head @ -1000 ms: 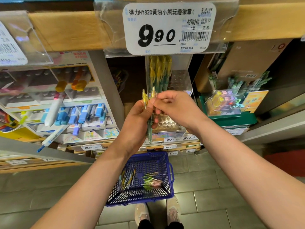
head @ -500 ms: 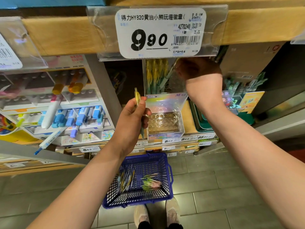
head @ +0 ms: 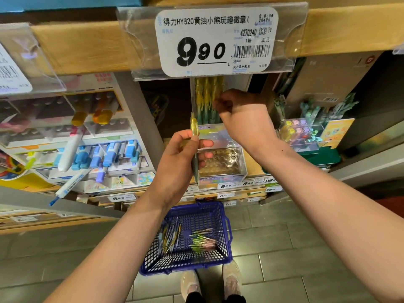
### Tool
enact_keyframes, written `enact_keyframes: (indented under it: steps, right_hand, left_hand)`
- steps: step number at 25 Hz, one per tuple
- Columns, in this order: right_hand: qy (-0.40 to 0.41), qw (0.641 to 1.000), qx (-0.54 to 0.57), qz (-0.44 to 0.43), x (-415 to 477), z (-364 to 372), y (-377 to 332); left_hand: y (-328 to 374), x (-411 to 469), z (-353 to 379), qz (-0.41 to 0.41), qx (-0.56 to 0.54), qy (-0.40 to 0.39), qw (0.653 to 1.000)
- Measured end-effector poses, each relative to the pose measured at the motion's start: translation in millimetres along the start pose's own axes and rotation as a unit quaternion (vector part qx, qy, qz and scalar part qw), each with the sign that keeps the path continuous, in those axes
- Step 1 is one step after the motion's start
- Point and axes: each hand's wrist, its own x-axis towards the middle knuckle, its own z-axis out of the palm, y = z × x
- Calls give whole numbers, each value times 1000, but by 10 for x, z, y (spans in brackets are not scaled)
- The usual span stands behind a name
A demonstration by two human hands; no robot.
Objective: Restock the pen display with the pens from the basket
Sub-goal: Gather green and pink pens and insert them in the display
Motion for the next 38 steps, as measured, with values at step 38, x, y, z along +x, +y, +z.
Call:
enact_keyframes:
  steps: [38]
  right_hand:
    - [17, 991, 118, 54, -85, -29, 225]
  left_hand:
    - [-96, -12, 4, -45, 8, 2, 999]
